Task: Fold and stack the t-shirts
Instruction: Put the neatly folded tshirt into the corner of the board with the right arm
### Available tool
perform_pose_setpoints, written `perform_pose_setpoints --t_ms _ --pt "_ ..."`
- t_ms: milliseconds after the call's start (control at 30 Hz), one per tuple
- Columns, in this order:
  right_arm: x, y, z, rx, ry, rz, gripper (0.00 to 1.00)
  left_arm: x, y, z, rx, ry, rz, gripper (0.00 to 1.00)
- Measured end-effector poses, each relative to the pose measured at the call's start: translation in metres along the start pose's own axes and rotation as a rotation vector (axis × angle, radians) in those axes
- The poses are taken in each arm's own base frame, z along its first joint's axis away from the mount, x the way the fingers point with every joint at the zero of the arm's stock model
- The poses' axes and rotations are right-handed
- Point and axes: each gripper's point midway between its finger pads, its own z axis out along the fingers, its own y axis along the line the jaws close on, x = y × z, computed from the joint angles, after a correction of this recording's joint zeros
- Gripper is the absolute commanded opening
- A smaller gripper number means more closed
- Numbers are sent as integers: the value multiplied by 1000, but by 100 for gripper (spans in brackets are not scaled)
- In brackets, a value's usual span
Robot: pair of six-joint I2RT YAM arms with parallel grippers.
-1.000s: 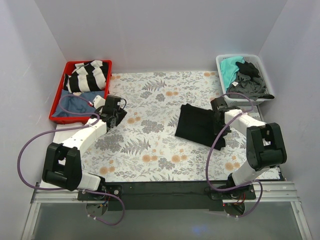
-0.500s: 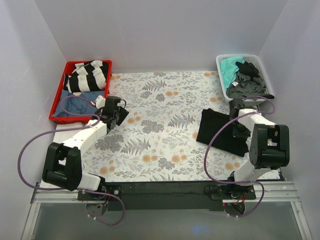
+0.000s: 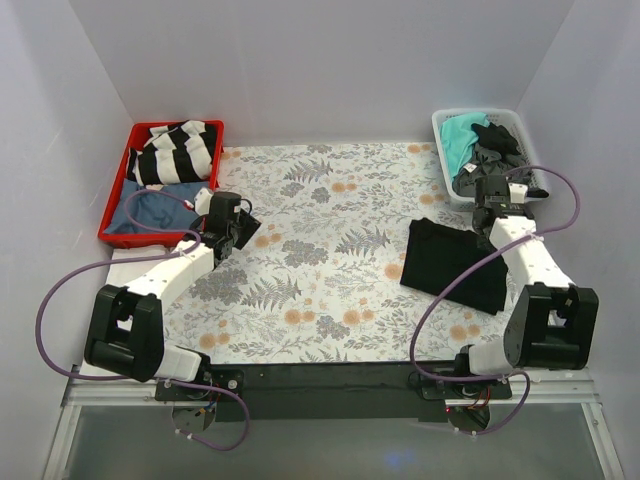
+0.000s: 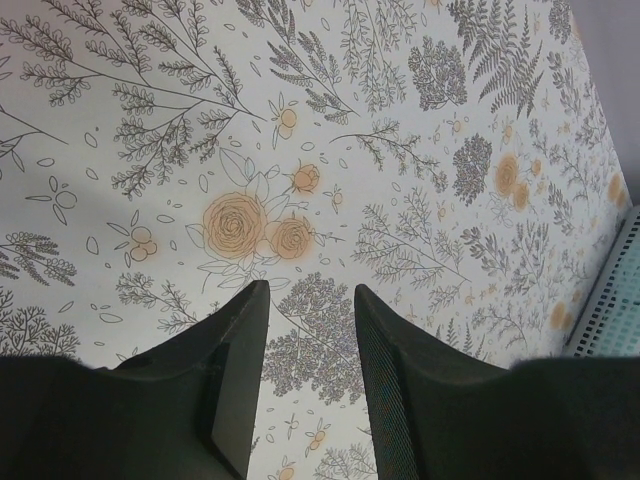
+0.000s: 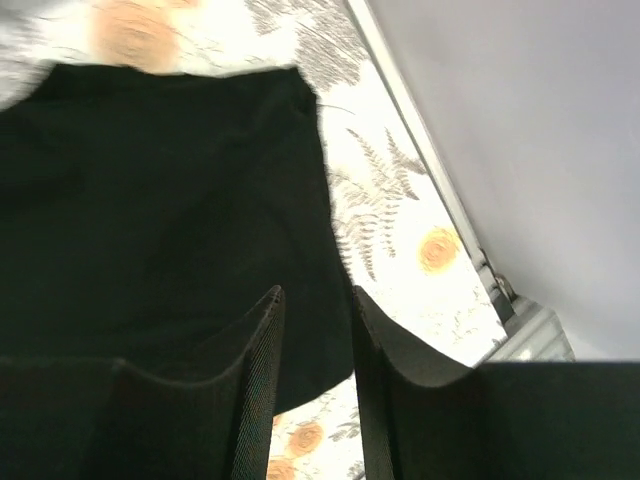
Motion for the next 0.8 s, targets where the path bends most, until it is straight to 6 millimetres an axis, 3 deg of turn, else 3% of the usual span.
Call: perform_pose_setpoints --t_ms 133,267,400,600,800 --pt "-7 32 -29 -151 -95 -4 39 0 1 0 2 0 4 38" --pt "14 82 -47 -336 -108 -55 39 1 3 -1 -1 -2 9 38" --pt "36 118 -48 -455 -57 -94 37 3 8 -2 -8 -2 10 38" --pt "49 163 -49 -574 -18 -128 36 5 15 0 -25 -1 17 38" --pt "72 189 -47 -639 30 -171 34 3 16 0 -30 -13 20 38"
